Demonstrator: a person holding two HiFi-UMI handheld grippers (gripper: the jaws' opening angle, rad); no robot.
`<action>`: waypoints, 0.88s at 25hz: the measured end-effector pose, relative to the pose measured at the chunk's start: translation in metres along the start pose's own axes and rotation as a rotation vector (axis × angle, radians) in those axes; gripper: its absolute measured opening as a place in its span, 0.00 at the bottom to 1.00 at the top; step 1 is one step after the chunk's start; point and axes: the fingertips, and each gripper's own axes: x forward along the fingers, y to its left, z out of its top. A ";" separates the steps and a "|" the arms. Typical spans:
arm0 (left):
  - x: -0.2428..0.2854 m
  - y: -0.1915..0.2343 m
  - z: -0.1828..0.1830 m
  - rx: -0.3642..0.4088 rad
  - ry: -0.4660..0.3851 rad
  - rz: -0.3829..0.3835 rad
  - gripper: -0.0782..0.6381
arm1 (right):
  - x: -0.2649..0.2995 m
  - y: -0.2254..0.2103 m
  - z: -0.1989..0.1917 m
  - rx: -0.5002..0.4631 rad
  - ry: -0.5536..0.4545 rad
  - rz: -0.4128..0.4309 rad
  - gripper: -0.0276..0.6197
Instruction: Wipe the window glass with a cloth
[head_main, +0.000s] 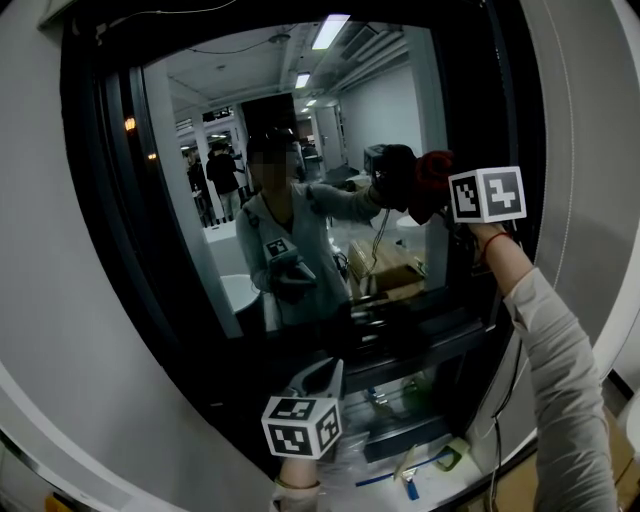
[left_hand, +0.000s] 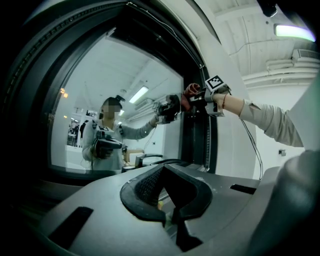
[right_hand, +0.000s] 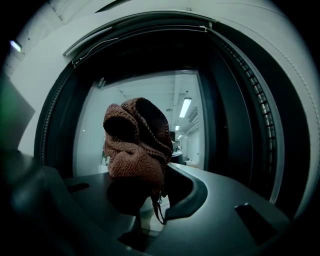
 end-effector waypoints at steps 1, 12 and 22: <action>-0.001 0.000 0.000 -0.001 0.001 0.001 0.12 | -0.001 0.000 0.000 -0.003 -0.001 -0.006 0.11; -0.011 0.013 -0.009 -0.017 0.007 0.034 0.12 | -0.023 0.040 -0.005 -0.067 -0.039 0.047 0.11; -0.042 0.033 -0.015 -0.028 0.003 0.108 0.12 | -0.041 0.152 -0.012 -0.081 -0.089 0.313 0.11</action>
